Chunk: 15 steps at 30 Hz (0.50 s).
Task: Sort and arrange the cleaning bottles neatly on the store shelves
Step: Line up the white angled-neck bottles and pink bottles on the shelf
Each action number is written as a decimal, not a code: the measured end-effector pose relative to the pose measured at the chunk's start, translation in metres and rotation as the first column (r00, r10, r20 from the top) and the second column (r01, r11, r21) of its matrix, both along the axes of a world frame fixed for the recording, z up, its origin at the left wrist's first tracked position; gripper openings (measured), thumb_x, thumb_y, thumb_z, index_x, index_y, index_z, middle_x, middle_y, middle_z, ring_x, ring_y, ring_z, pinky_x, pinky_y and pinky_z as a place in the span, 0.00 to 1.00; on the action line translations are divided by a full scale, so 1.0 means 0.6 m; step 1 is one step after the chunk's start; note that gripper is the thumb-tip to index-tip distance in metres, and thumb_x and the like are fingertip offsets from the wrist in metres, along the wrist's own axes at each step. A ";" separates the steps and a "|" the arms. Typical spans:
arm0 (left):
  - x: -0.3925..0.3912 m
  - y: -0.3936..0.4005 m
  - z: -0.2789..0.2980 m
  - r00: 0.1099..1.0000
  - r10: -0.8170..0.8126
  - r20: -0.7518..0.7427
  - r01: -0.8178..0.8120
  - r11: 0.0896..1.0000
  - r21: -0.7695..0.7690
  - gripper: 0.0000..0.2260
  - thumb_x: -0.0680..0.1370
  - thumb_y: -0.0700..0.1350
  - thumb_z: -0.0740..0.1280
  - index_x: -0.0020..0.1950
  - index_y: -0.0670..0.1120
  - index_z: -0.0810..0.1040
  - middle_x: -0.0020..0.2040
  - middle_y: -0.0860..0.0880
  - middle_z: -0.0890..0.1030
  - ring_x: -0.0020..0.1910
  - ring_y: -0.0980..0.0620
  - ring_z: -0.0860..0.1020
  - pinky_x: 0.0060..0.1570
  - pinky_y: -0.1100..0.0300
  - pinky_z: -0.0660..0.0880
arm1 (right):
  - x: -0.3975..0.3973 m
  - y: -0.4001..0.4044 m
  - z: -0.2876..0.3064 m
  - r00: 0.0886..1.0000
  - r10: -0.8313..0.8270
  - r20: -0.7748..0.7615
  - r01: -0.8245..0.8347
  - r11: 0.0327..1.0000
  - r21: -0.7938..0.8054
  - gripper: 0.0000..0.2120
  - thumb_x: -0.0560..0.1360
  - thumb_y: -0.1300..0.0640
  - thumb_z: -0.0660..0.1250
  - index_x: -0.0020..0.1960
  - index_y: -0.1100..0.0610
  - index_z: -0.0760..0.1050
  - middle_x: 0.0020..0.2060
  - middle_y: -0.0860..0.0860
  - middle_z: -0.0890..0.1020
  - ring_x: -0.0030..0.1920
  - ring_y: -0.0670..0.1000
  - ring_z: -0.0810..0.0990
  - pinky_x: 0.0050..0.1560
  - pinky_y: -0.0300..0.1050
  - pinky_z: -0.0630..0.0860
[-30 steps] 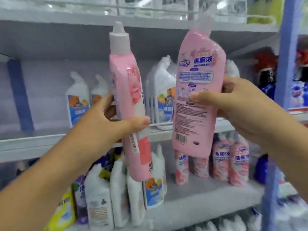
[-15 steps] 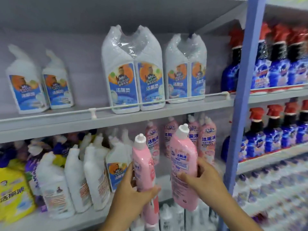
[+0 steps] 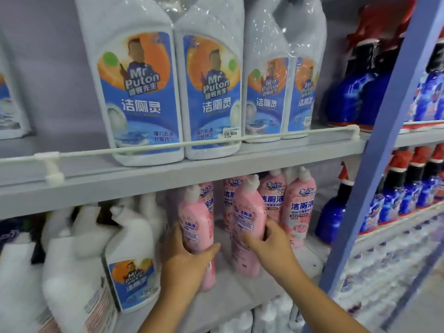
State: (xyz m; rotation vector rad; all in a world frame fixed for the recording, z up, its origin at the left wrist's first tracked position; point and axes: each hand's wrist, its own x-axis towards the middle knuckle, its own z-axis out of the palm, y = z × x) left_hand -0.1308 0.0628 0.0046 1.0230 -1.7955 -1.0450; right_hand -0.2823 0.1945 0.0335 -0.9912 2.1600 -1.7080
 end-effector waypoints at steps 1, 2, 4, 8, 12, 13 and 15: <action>-0.012 -0.015 -0.008 1.000 0.016 -0.002 -0.016 1.000 -0.006 0.49 0.53 0.69 0.78 0.72 0.60 0.68 0.63 0.54 0.80 0.59 0.48 0.80 0.60 0.46 0.78 | -0.008 -0.015 -0.008 1.000 0.005 -0.012 -0.005 1.000 0.016 0.18 0.70 0.59 0.77 0.58 0.50 0.80 0.48 0.44 0.87 0.47 0.42 0.86 0.51 0.45 0.83; -0.023 -0.028 -0.014 1.000 0.018 -0.010 -0.018 1.000 0.009 0.47 0.52 0.68 0.78 0.70 0.60 0.69 0.60 0.54 0.81 0.56 0.49 0.82 0.58 0.47 0.79 | -0.015 -0.027 -0.015 1.000 0.014 -0.019 -0.014 0.999 0.033 0.19 0.70 0.60 0.77 0.60 0.52 0.80 0.48 0.44 0.87 0.47 0.39 0.85 0.50 0.40 0.82; -0.042 -0.051 -0.024 0.999 0.007 -0.036 -0.005 0.998 0.057 0.43 0.53 0.64 0.79 0.66 0.59 0.70 0.56 0.55 0.83 0.51 0.50 0.83 0.55 0.47 0.80 | -0.025 -0.048 -0.027 1.000 0.028 -0.014 -0.027 0.998 0.052 0.20 0.72 0.61 0.76 0.62 0.52 0.77 0.50 0.42 0.85 0.46 0.34 0.83 0.44 0.27 0.77; -0.063 -0.076 -0.024 0.998 0.033 -0.056 -0.028 0.997 0.076 0.40 0.58 0.55 0.83 0.67 0.57 0.70 0.59 0.55 0.83 0.52 0.49 0.83 0.54 0.53 0.77 | -0.052 -0.080 -0.041 0.999 0.031 -0.033 -0.030 0.999 0.044 0.21 0.74 0.61 0.75 0.63 0.49 0.73 0.52 0.40 0.83 0.50 0.32 0.81 0.49 0.27 0.76; -0.074 -0.094 -0.023 0.994 0.037 -0.099 -0.034 0.999 0.032 0.36 0.63 0.48 0.83 0.64 0.61 0.69 0.57 0.60 0.81 0.51 0.55 0.81 0.52 0.58 0.73 | -0.062 -0.112 -0.047 0.994 0.109 0.021 -0.110 0.991 0.077 0.25 0.76 0.59 0.74 0.70 0.51 0.71 0.58 0.45 0.83 0.57 0.42 0.82 0.60 0.39 0.79; -0.077 -0.100 -0.027 0.993 0.040 -0.114 -0.039 0.999 0.011 0.36 0.63 0.47 0.83 0.66 0.60 0.69 0.59 0.59 0.81 0.54 0.55 0.82 0.55 0.57 0.75 | -0.061 -0.117 -0.047 0.992 0.123 0.040 -0.125 0.990 0.071 0.26 0.76 0.60 0.74 0.71 0.51 0.70 0.59 0.45 0.83 0.57 0.41 0.81 0.58 0.35 0.79; -0.081 -0.102 -0.029 0.989 0.032 -0.147 -0.035 0.999 -0.013 0.38 0.65 0.45 0.82 0.71 0.57 0.68 0.63 0.56 0.80 0.60 0.55 0.80 0.61 0.55 0.75 | -0.060 -0.123 -0.046 0.985 0.154 0.073 -0.158 0.986 0.048 0.27 0.76 0.61 0.74 0.72 0.51 0.69 0.56 0.43 0.82 0.52 0.35 0.81 0.51 0.26 0.77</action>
